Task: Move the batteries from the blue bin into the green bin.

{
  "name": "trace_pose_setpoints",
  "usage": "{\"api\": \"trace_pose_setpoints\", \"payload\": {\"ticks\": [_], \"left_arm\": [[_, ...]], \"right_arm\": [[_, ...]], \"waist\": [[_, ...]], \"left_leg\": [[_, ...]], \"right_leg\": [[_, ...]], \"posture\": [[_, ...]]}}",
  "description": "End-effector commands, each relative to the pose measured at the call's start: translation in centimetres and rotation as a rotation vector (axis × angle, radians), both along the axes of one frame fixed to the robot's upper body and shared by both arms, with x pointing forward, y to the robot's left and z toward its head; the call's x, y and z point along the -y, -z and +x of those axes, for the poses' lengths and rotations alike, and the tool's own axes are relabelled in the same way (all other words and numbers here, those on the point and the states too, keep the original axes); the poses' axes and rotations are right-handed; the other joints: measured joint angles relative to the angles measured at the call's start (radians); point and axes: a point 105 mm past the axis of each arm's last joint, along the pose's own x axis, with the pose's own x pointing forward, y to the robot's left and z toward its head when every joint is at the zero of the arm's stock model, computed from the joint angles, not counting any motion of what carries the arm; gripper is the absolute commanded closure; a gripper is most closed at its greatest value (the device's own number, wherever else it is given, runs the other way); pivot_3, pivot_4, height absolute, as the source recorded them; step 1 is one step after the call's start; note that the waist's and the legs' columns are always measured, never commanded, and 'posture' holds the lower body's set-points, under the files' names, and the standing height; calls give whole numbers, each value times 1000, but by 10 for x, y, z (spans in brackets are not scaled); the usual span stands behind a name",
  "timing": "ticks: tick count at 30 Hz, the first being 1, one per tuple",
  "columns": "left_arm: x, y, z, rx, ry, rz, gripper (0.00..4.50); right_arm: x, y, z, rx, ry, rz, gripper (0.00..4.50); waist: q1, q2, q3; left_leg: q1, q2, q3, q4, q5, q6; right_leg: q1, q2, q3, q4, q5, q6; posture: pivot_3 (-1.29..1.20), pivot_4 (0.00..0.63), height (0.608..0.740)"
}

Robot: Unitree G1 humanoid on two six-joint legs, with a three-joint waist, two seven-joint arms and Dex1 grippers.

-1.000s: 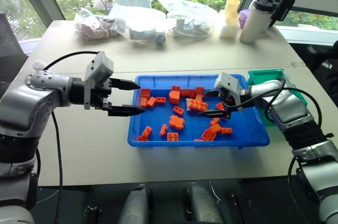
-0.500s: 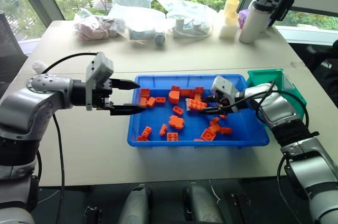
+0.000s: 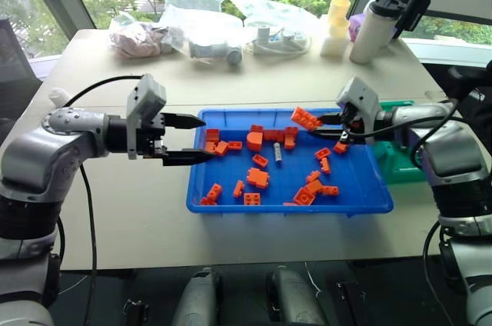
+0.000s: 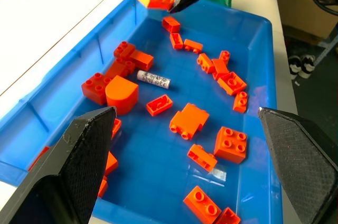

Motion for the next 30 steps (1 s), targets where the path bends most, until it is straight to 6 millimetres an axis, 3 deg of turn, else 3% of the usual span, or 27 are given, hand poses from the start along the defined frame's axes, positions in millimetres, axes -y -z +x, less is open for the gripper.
{"api": "trace_pose_setpoints", "payload": {"ticks": [1,6,9,13,16,21,24,30], "left_arm": [[3,-9,3,48,7,-16,0],[7,-9,4,46,20,-26,0],[7,-10,5,46,22,-26,0],[5,-10,5,46,16,-21,0],[5,-10,5,46,13,-21,0],[4,-10,5,47,7,-23,0],[3,-10,6,48,1,-26,0],[-6,-19,5,51,-32,-57,0]], "right_arm": [[9,8,-5,-39,112,-17,3372],[17,27,2,-80,249,-55,3372],[22,33,9,-61,298,-102,1991],[24,15,11,-14,299,-96,38],[21,-6,12,24,312,-49,38],[-23,-29,0,-107,267,266,38],[-55,-6,-10,-286,299,392,38],[-81,35,-26,-373,374,383,38]], "waist": [[0,0,0],[-5,0,0],[-4,0,0],[-3,0,0],[-4,0,0],[-7,0,0],[-7,0,0],[2,0,0]], "left_leg": [[0,0,0,0,0,0],[0,0,1,0,0,0],[0,0,0,0,0,0],[0,0,0,0,0,0],[0,0,0,0,0,0],[0,1,0,0,0,0],[0,1,0,0,0,0],[-1,-3,-2,0,0,-1]], "right_leg": [[0,0,0,0,0,0],[0,0,0,0,0,0],[0,0,0,1,0,0],[0,0,0,0,0,0],[0,0,0,0,0,0],[0,1,0,0,0,0],[-1,1,0,2,0,0],[-2,-2,0,2,0,0]], "posture": [[0,150,740],[0,150,740],[0,150,740],[0,150,740],[0,150,740],[0,150,740],[0,150,740],[0,150,740]]}}
